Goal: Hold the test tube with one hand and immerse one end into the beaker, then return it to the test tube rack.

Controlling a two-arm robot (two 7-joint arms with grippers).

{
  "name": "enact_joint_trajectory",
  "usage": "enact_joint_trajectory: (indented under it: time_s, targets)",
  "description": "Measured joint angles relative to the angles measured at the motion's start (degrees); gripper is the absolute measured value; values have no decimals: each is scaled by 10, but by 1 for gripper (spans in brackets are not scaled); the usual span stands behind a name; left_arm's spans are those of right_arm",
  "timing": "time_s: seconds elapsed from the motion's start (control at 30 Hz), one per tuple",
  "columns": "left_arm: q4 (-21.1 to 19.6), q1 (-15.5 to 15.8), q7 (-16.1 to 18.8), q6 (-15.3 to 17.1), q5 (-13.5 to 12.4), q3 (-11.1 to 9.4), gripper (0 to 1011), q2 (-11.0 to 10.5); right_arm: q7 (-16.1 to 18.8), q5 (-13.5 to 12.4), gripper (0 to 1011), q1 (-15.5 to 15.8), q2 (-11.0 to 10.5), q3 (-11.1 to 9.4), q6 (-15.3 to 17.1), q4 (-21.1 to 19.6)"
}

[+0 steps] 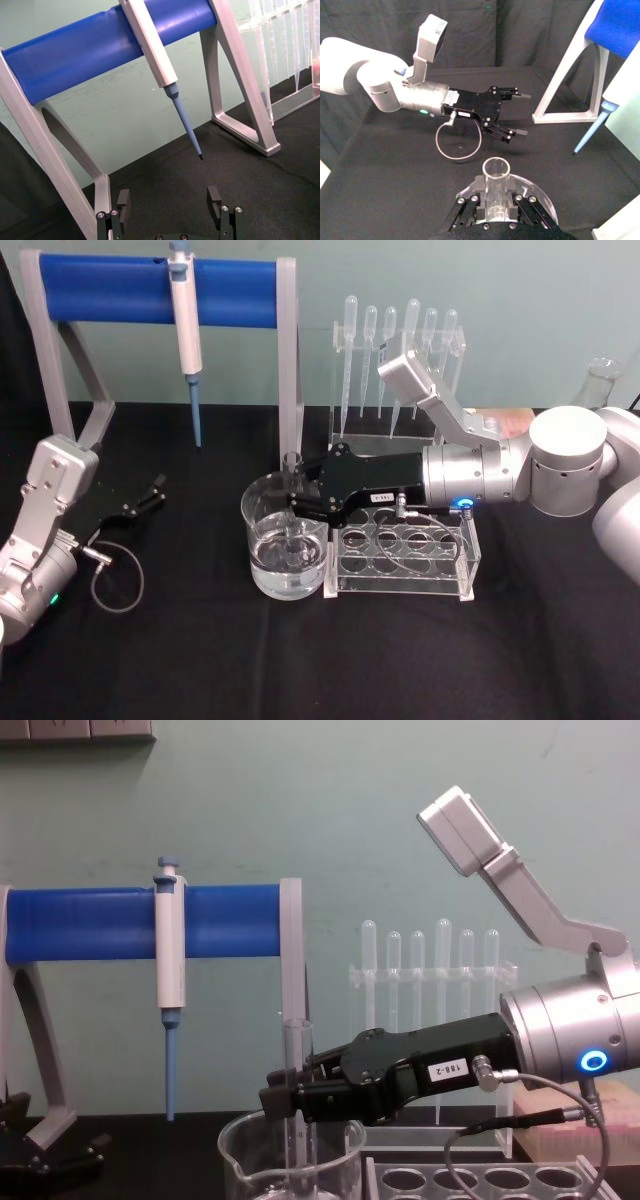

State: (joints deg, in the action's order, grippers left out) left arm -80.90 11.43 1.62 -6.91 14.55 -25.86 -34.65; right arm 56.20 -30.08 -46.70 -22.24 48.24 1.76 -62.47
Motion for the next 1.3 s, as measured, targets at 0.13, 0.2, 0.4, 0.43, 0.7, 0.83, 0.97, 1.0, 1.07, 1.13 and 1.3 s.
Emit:
enact_joint_trajectory:
  time_s: [0.13, 0.2, 0.4, 0.43, 0.7, 0.83, 0.97, 1.0, 1.07, 1.13, 1.3]
  targets:
    - [0, 0, 0, 0, 0, 0, 1000, 0, 0, 0, 237, 0, 0, 0, 0, 0]
    - [0, 0, 0, 0, 0, 0, 1000, 0, 0, -1, 237, 0, 0, 0, 0, 0]
    - [0, 0, 0, 0, 0, 0, 1000, 0, 0, -1, 237, -1, 0, 0, 1, 0]
    - [0, 0, 0, 0, 0, 0, 1000, 0, 0, -1, 238, -1, 0, 0, 1, 0]
    - [0, 0, 0, 0, 0, 0, 1000, 0, 1, -2, 238, -1, 0, 0, 1, 0]
    - [0, 0, 0, 0, 0, 0, 1000, 0, 1, -2, 238, -1, 0, 0, 1, 0]
    - [0, 0, 0, 0, 0, 0, 1000, 0, 1, -2, 238, -1, 0, 0, 1, 0]
    - [0, 0, 0, 0, 0, 0, 1000, 0, 1, -2, 237, -1, 0, 0, 1, 0]
    - [0, 0, 0, 0, 0, 0, 1000, 0, 1, -2, 237, -1, 0, 0, 1, 0]
    - [0, 0, 0, 0, 0, 0, 1000, 0, 1, -2, 238, -1, 0, 0, 1, 0]
    - [0, 0, 0, 0, 0, 0, 1000, 0, 1, -2, 238, -1, 0, 0, 1, 0]
